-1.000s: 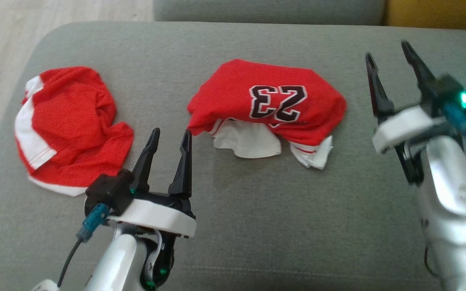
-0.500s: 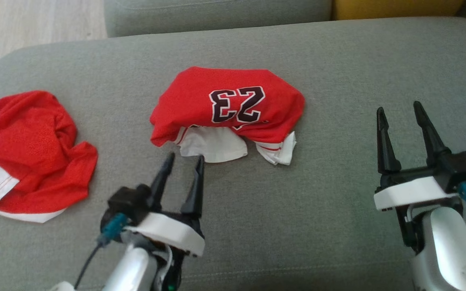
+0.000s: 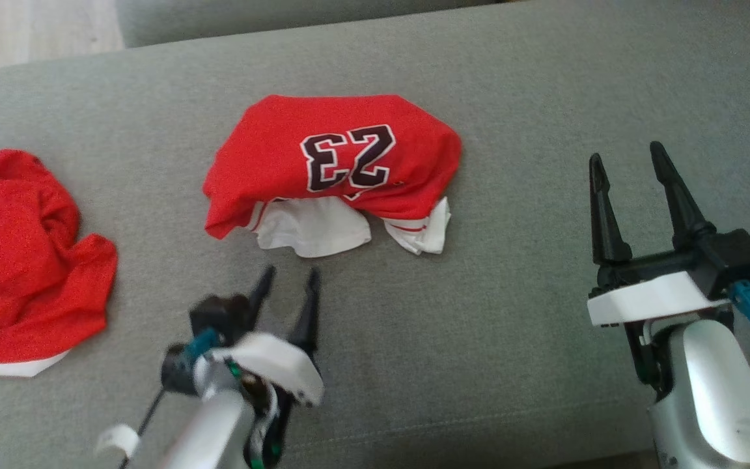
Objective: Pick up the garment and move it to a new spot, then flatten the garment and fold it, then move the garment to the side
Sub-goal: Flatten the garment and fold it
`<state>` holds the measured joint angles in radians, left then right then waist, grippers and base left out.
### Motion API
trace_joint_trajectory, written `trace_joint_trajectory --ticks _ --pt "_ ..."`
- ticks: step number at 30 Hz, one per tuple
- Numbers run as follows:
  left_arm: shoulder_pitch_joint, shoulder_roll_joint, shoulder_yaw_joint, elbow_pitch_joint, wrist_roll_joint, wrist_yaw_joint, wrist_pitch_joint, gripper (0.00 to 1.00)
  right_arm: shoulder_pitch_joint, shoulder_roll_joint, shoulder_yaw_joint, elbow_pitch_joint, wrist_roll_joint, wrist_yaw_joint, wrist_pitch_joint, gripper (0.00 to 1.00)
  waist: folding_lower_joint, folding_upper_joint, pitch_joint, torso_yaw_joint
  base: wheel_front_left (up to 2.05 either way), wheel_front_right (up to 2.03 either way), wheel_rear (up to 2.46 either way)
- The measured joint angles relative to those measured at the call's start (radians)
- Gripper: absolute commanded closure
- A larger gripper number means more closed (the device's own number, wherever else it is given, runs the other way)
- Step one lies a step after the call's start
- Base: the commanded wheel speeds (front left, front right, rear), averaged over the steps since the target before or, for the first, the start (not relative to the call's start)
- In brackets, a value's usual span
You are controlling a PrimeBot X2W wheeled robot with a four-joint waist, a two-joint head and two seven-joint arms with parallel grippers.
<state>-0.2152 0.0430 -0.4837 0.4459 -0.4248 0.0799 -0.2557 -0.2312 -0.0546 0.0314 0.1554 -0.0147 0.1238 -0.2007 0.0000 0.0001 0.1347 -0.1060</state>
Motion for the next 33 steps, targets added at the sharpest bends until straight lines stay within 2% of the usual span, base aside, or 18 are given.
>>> trace_joint_trajectory --ticks 4,6,14,16,20,25,33 --pt "-0.085 -0.001 0.048 0.076 0.0 0.055 0.0 0.0 -0.01 0.0 0.012 -0.01 0.006 0.0 0.0 0.0 0.0 0.0 0.024 -0.029 0.0 0.0 0.0" --pt "-0.121 -0.001 0.071 0.111 0.0 0.068 0.0 0.0 -0.01 0.001 0.013 -0.012 0.008 0.0 0.0 0.0 0.0 0.0 0.038 -0.042 0.0 0.0 0.0" --pt "-0.222 -0.005 0.113 0.233 0.01 0.04 0.0 0.0 -0.03 0.001 0.012 -0.015 0.017 0.0 -0.003 0.0 0.0 0.0 0.089 -0.076 0.0 0.0 0.0" --pt "-0.237 -0.005 0.131 0.244 0.009 0.026 0.0 1.0 -0.03 0.001 0.013 -0.015 0.018 0.0 -0.005 0.0 0.0 0.0 0.096 -0.08 0.0 0.0 0.0" --pt "-0.266 0.0 0.2 0.205 0.043 0.039 0.0 1.0 -0.03 0.001 0.014 -0.012 0.027 0.0 -0.011 0.0 0.0001 0.0 0.098 -0.079 0.0 0.0 0.0" --pt "-0.281 0.038 0.27 0.075 0.149 0.071 0.0 1.0 -0.031 0.001 0.018 0.002 0.042 0.0 -0.02 0.0 0.0 0.0 0.083 -0.073 0.0 0.0 0.0" --pt "-0.335 0.094 0.306 -0.171 0.306 0.087 -0.001 1.0 -0.032 0.001 0.024 0.026 0.068 0.0 -0.03 0.0 0.0 0.0 0.05 -0.074 0.0 0.0 0.0"
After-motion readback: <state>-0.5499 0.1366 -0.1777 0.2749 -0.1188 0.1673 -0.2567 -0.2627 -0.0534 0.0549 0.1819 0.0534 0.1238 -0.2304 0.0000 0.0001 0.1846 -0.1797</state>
